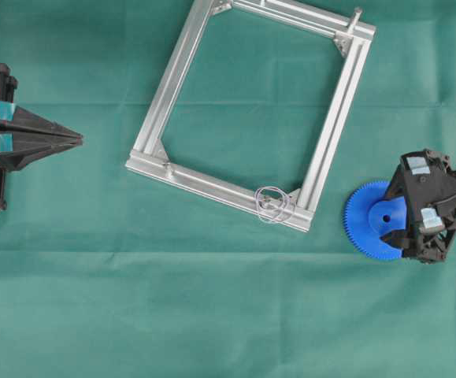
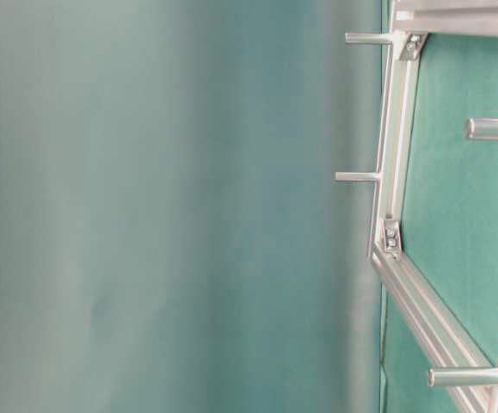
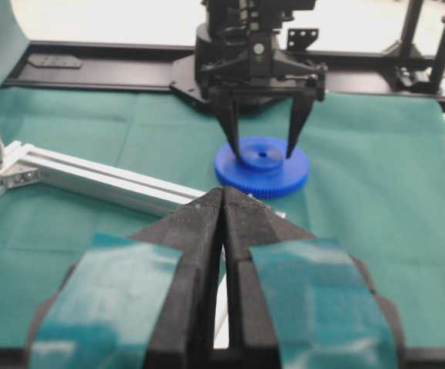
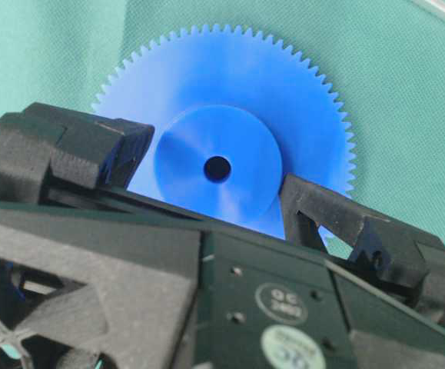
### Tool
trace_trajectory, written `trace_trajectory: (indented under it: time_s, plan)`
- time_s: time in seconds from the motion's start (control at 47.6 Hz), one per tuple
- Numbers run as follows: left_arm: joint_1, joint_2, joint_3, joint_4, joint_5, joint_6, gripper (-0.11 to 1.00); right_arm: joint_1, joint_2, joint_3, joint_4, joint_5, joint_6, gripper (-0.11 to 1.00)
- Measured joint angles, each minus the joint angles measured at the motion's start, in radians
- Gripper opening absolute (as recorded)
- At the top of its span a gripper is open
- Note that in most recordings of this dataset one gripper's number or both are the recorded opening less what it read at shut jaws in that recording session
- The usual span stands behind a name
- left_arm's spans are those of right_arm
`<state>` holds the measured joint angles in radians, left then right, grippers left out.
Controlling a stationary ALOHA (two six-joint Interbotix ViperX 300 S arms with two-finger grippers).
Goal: Find the location of the shaft and insert the gear.
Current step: 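Close the right gripper on the blue gear hub and lift it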
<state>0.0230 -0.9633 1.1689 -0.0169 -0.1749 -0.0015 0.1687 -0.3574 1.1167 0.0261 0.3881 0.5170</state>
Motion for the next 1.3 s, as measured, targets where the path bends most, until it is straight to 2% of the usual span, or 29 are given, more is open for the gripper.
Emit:
trace_trajectory:
  time_s: [0.336, 1.301]
  plan:
    - [0.000, 0.000, 0.000, 0.000, 0.000, 0.000, 0.01, 0.003, 0.023, 0.005, 0.000, -0.003, 0.020, 0.91]
    - [0.000, 0.000, 0.000, -0.002, 0.003, -0.002, 0.01, 0.014, 0.048, -0.009, 0.000, 0.014, 0.021, 0.89]
